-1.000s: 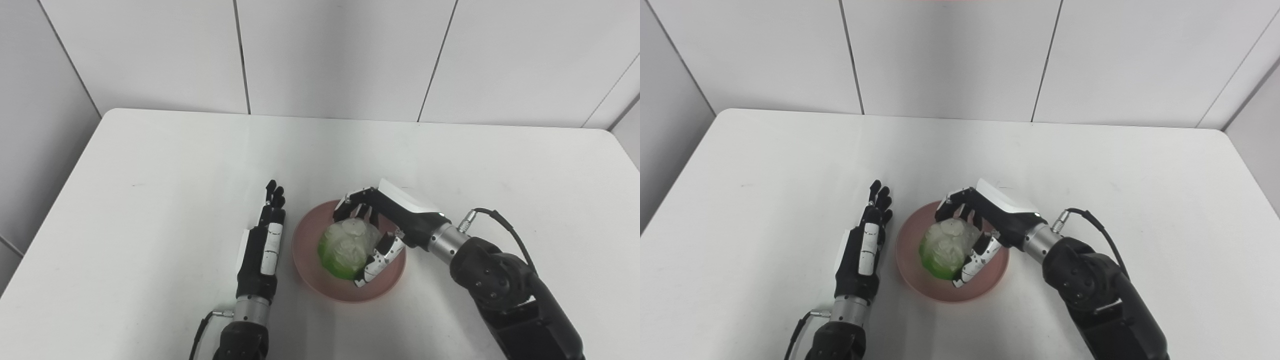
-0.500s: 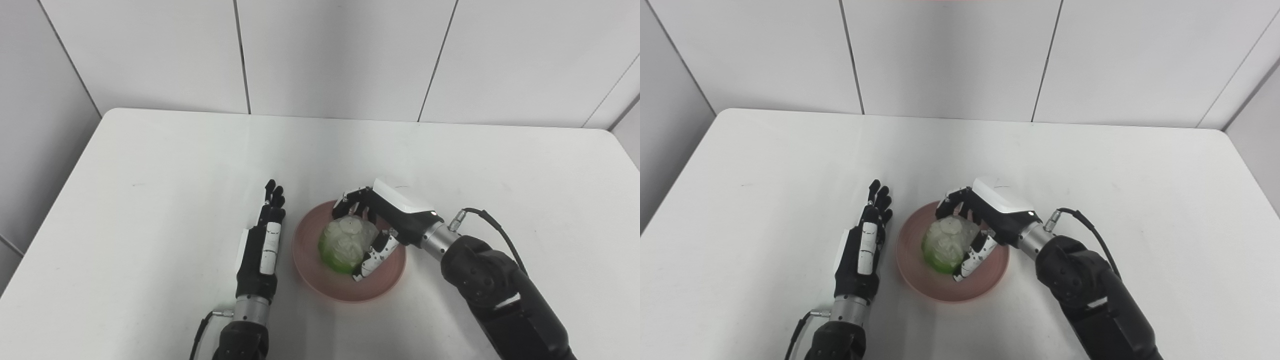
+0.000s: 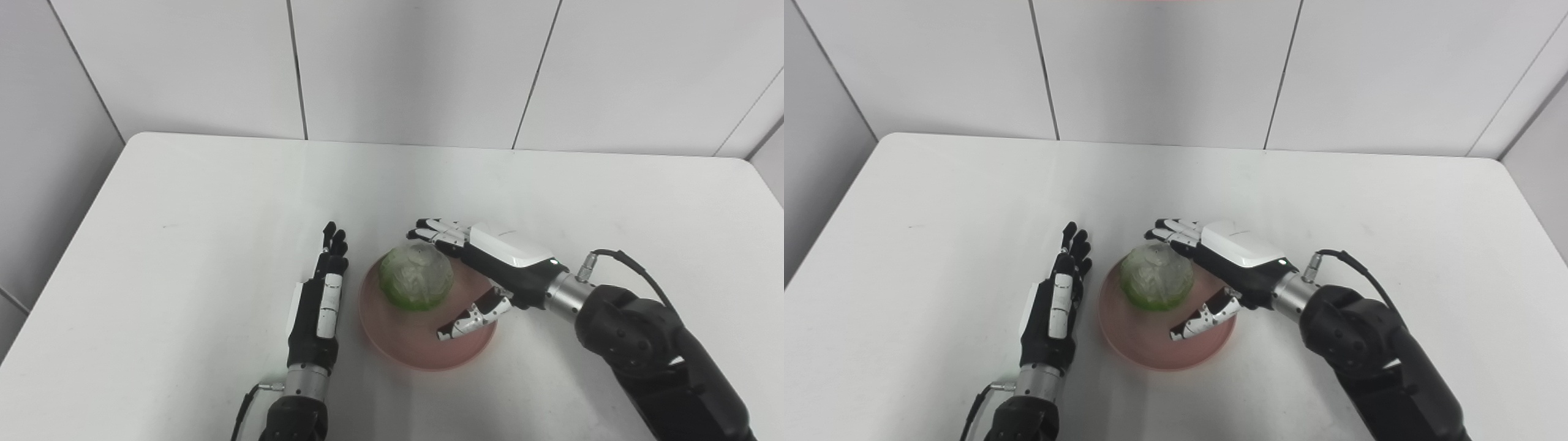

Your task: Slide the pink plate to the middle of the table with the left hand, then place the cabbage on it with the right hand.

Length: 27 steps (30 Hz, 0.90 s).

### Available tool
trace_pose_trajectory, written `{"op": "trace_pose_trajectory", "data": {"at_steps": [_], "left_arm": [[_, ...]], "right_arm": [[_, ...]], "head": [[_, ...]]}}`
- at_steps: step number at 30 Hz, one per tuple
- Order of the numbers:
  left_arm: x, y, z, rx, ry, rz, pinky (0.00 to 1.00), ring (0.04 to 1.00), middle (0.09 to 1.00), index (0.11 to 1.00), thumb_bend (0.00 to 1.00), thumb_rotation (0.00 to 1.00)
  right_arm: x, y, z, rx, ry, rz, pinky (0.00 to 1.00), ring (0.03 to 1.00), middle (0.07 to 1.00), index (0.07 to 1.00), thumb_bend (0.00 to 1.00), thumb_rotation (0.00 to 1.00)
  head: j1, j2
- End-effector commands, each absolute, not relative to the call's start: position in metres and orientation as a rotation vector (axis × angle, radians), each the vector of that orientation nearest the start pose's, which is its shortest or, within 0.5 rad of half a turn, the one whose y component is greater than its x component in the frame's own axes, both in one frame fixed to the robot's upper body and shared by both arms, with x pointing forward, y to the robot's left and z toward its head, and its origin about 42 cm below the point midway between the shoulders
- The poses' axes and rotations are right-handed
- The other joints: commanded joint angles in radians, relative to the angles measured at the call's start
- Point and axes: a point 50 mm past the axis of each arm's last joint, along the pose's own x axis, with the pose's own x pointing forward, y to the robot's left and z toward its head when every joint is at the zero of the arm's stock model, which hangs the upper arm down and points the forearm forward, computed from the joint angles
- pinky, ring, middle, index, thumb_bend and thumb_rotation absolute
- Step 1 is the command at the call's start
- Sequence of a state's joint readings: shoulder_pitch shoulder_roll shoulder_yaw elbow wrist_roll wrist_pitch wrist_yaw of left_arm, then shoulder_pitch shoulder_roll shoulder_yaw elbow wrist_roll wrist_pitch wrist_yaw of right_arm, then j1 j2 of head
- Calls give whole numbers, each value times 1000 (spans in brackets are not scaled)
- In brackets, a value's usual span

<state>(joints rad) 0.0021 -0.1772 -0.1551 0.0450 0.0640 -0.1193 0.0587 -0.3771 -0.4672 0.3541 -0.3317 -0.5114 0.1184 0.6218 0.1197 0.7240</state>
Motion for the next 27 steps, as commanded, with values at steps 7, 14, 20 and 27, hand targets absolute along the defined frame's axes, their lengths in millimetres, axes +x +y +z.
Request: {"op": "trace_pose_trajectory", "data": {"at_steps": [7,14,20,27], "left_arm": [[281,104,117,-119,-143,-93,1000,1000,1000,1000,831,1000],[283,104,117,-113,-147,-94,1000,1000,1000,1000,834,1000],[285,106,116,-117,-157,-91,1000,1000,1000,1000,827,1000],[285,109,117,-113,-153,-96,1000,1000,1000,1000,841,1000]], "right_arm": [[319,-205,273,-1098,-329,732,1000,1000,1000,1000,988,355],[320,-221,264,-788,-325,571,959,1000,1000,1000,892,647],[292,-204,224,-321,-268,310,998,1000,1000,1000,660,924],[278,-190,183,11,-252,152,1000,1000,1000,1000,703,932]], "head": [[-11,0],[-25,-5],[-47,-8],[-59,-12]]}}
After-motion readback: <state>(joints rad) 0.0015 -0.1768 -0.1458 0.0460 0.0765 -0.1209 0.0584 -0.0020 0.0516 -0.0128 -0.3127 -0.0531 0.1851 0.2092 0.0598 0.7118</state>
